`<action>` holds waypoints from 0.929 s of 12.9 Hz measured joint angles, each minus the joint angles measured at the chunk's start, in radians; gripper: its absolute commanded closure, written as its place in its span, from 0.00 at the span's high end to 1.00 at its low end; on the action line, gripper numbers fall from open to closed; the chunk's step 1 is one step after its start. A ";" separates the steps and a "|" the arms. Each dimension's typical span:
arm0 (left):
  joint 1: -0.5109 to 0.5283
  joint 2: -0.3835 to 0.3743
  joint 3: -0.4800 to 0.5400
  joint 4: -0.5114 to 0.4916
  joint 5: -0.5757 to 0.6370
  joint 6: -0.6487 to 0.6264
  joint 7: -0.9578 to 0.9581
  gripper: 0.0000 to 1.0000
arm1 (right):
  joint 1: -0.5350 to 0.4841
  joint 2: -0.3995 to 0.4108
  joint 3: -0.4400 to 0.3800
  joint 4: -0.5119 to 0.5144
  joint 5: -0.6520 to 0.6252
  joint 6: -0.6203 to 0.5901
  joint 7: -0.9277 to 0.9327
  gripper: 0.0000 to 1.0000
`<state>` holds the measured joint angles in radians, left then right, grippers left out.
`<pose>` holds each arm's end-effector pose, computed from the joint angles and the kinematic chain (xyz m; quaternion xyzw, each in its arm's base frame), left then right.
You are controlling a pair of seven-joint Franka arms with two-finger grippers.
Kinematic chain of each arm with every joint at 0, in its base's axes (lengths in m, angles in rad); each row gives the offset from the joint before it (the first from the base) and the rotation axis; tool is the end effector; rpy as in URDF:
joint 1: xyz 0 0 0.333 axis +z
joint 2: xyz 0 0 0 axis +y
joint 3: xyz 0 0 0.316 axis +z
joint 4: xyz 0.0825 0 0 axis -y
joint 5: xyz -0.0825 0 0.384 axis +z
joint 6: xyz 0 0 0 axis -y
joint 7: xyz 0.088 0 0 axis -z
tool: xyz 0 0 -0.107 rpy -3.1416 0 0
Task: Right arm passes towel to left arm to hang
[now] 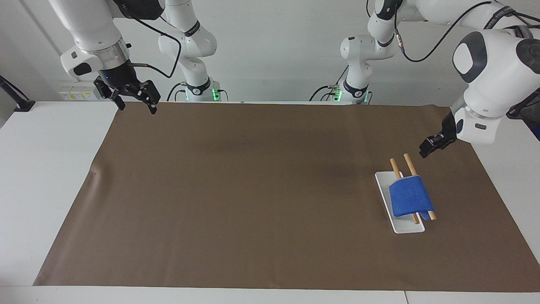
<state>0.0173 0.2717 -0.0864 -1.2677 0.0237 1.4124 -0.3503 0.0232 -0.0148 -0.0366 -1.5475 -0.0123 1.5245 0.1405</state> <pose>0.6182 -0.0320 0.5930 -0.9879 -0.1418 0.0616 0.0132 0.5454 -0.0088 0.6395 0.9970 -0.0771 -0.0037 0.0061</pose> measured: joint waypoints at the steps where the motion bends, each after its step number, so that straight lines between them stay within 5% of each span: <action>1: 0.000 -0.029 -0.001 0.004 -0.011 -0.043 0.043 0.79 | 0.000 0.000 0.000 0.000 0.000 -0.001 0.000 1.00; 4: 0.000 -0.095 0.000 0.004 -0.013 -0.070 0.089 1.00 | 0.001 0.000 0.000 0.000 -0.001 -0.001 0.000 1.00; 12: 0.001 -0.122 0.011 -0.052 -0.015 0.040 0.161 1.00 | 0.001 0.000 0.001 0.000 -0.001 0.005 0.000 1.00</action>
<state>0.0184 0.1498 -0.0756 -1.3194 0.0084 1.4523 -0.1893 0.0243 -0.0148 -0.0360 -1.5474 -0.0135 1.5292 0.1405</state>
